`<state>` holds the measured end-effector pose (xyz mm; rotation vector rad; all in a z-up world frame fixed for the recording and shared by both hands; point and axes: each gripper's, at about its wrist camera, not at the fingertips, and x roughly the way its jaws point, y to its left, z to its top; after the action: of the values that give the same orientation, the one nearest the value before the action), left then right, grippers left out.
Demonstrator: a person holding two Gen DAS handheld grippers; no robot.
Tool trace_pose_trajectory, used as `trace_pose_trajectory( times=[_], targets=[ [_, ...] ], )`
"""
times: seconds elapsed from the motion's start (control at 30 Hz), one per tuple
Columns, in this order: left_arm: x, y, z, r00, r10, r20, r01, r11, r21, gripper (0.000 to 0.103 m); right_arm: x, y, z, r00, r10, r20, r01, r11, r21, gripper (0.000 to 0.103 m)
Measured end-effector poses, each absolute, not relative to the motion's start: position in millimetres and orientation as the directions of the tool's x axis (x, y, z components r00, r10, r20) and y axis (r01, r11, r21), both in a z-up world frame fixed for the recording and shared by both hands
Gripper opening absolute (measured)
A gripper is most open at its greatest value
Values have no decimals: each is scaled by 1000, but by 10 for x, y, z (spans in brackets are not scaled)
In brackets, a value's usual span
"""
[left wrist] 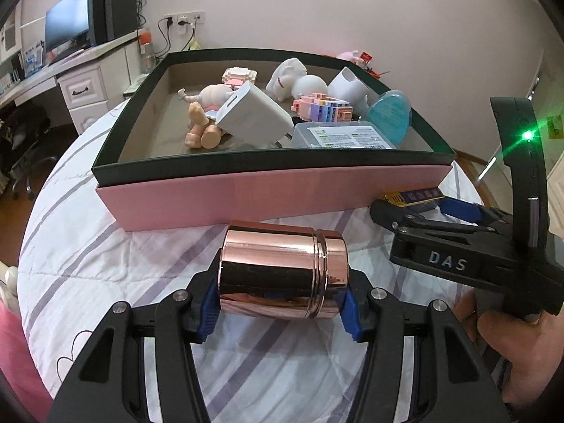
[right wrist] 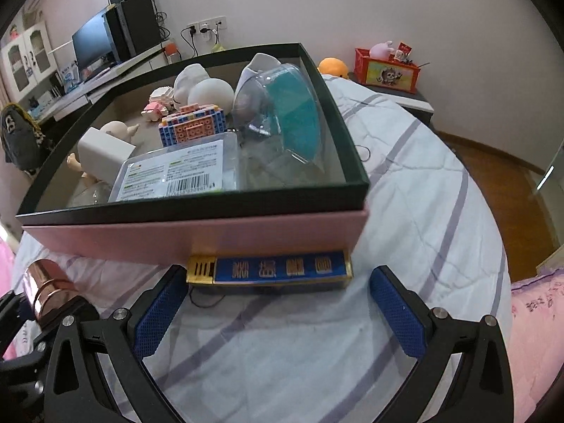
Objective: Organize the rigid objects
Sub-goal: 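Grasp the copper cylinder with the left tool while the right tool grasps the blue-yellow box, then carry the cylinder and blue-yellow box over the box and open both tools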
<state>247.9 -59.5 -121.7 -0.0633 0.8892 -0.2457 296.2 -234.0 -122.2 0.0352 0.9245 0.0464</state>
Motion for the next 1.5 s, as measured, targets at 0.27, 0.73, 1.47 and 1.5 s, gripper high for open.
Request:
trace_pose_trajectory(
  times=[0.27, 0.73, 1.47, 1.5],
  targets=[
    [2426, -549, -1184, 613, -243, -752, 180, 969, -167, 56, 2822, -2391, -1136, 626, 97, -774, -51, 995, 83, 83],
    [2344, -311, -837, 674, -224, -704, 165, 975, -152, 56, 2451, -2350, -674, 669, 163, -725, -106, 987, 124, 83],
    [3543, -98, -203, 764, -169, -622, 131, 986, -107, 56, 3446, -2090, -20, 735, 242, -633, -212, 969, 124, 83],
    [3598, -109, -209, 764, -167, -624, 131, 986, -103, 56, 3512, -2087, -42, 732, 241, -637, -210, 970, 125, 83]
  ],
)
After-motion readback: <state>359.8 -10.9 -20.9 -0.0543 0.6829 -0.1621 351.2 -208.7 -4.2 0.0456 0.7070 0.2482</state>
